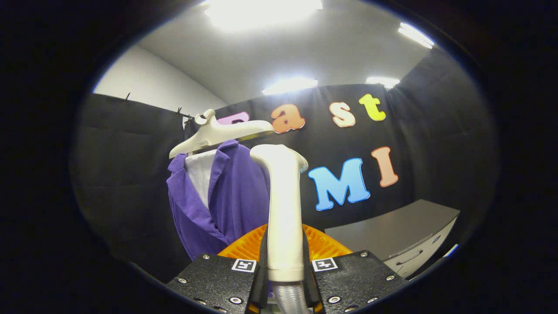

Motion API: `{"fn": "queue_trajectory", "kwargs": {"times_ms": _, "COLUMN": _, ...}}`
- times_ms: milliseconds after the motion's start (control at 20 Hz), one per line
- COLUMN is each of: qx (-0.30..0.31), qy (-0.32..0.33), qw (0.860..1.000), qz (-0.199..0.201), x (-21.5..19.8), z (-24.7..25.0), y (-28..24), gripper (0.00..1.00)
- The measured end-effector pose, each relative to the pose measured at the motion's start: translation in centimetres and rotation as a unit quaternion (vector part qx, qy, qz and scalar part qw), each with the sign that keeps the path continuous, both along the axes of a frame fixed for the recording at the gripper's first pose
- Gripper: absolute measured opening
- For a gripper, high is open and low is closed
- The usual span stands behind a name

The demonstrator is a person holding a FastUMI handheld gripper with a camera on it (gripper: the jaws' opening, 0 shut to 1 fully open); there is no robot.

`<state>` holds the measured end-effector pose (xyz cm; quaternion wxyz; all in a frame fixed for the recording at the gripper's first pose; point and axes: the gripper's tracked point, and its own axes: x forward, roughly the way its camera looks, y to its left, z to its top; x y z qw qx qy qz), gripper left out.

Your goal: Iron the clothes twice with a garment steamer, once on the left side and once on the right side.

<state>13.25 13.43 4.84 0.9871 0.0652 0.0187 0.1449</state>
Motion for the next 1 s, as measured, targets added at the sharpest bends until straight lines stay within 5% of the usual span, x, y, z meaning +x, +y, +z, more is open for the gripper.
{"fn": "queue_trajectory", "kwargs": {"times_ms": 400, "qx": -0.121, "qy": -0.130, "qw": 0.984, "qz": 0.008, "x": -0.7, "z": 1.3, "y": 6.3, "gripper": 0.32}}
{"fn": "queue_trajectory", "kwargs": {"times_ms": 1000, "qx": -0.166, "qy": -0.089, "qw": 0.982, "qz": -0.026, "x": 0.3, "z": -6.2, "y": 5.7, "gripper": 0.32}}
